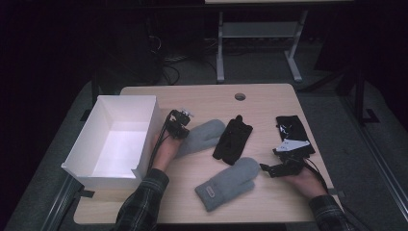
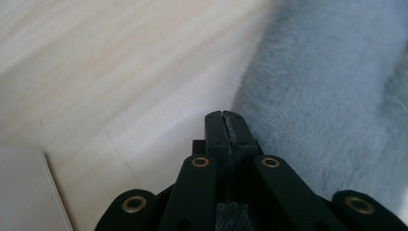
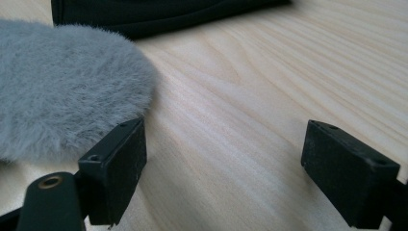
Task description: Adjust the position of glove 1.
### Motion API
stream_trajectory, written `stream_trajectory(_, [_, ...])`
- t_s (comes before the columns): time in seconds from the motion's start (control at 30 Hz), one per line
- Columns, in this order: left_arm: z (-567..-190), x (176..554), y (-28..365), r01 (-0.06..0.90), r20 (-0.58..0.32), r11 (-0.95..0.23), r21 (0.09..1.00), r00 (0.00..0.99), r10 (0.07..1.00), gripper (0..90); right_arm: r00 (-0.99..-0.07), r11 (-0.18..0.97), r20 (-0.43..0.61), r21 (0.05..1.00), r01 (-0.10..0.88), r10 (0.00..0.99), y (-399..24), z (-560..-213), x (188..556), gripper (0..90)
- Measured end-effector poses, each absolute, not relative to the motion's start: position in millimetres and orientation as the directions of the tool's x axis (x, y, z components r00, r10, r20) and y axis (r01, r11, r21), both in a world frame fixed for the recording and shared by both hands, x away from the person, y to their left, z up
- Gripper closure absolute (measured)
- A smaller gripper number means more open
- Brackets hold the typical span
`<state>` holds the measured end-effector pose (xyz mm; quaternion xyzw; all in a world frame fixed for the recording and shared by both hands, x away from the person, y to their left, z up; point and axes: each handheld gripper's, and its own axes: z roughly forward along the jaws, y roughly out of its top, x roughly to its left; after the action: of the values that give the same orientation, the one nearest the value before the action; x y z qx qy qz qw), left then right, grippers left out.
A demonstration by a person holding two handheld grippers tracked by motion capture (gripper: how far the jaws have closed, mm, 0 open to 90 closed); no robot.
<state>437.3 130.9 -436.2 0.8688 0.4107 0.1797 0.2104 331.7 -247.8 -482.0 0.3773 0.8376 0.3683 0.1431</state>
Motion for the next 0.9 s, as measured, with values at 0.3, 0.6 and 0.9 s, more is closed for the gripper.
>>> stream_trajectory(0.3, [-431.6, 398.6, 133.6, 0.621, 0.097, -0.589, 0.517, 0.641, 0.762, 89.6, -0.674, 0.444, 0.038, 0.725, 0.527, 0.738, -247.7, -482.0, 331.6, 16.0])
stream_trajectory(0.6, [-420.7, 369.2, 141.3, 0.586, 0.078, -0.558, 0.587, 0.646, 0.76, 83.0, -0.673, 0.444, 0.036, 0.725, 0.526, 0.738, -247.5, -482.0, 331.7, 16.0])
stream_trajectory(0.9, [-426.7, 374.3, 131.6, 0.534, 0.005, -0.535, 0.654, 0.705, 0.709, 62.8, -0.672, 0.443, 0.036, 0.725, 0.527, 0.74, -247.2, -482.0, 331.7, 16.0])
